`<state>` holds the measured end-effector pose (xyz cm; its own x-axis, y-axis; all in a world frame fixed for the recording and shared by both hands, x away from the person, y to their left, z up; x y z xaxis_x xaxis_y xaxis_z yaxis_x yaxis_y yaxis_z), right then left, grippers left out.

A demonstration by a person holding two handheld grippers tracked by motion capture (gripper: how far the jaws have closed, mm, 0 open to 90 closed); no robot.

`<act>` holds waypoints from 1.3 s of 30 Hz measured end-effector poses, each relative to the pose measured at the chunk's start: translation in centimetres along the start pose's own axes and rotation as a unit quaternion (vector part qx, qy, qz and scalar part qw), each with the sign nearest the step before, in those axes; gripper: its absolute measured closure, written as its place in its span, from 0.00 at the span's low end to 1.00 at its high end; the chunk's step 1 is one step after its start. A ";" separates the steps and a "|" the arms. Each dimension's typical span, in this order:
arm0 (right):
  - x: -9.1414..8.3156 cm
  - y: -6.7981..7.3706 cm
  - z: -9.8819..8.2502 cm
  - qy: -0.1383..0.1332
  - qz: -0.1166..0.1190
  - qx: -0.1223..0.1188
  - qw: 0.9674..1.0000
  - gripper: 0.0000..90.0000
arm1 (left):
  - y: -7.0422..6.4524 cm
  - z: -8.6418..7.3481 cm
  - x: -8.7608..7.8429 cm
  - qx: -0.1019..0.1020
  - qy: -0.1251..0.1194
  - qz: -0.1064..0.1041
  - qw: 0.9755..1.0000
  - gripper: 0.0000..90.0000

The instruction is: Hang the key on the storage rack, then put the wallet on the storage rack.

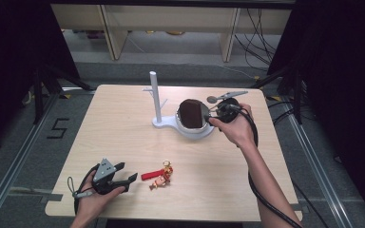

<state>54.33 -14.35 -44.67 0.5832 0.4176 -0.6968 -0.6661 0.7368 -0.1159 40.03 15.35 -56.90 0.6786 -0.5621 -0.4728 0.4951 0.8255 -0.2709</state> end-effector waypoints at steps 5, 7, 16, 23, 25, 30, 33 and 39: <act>0.1 -0.6 -3.1 0.036 -0.008 -0.014 0.999 0.56 | -0.3 0.5 -0.1 0.003 -0.004 -0.003 1.000 0.33; 0.2 -0.6 -4.4 0.057 -0.011 -0.020 0.998 0.58 | -0.3 0.6 -0.2 0.004 -0.006 -0.001 1.000 0.33; -0.2 -0.4 -7.1 0.058 -0.008 -0.001 0.998 0.75 | -0.7 1.3 -0.7 0.008 -0.014 -0.007 1.000 0.33; -0.8 -0.2 -8.7 0.095 0.006 0.032 0.995 0.76 | -1.9 2.1 -1.3 0.019 0.010 -0.018 1.000 0.37; -1.0 -0.2 -9.3 0.105 0.016 0.028 0.994 0.76 | -2.3 2.5 -1.2 0.030 0.018 -0.023 0.999 0.39; -1.5 0.0 -10.0 0.112 0.013 0.036 0.993 0.75 | -3.4 3.1 -1.2 0.089 0.095 -0.045 0.990 0.43; -1.9 -0.1 -10.4 0.115 0.012 0.036 0.993 0.74 | -4.2 3.1 -1.0 0.115 0.135 -0.060 0.982 0.46; -2.0 -0.1 -11.6 0.123 0.013 0.032 0.992 0.73 | -6.2 1.9 0.2 0.169 0.225 -0.077 0.957 0.48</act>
<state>47.80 -21.40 -51.45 0.4297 0.3004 -0.8516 -0.6442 0.7628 -0.0559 38.14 10.02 -53.71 0.3183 -0.5347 -0.7828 0.7690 0.6286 -0.1167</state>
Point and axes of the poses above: each handheld gripper's, and its own axes: x roughly forward along the jaws, z roughly out of its top, y roughly to its left, the point moved 10 cm from there along x, roughly forward along the jaws, and after that the axes turned 13 degrees about -x, right-handed, at the moved point
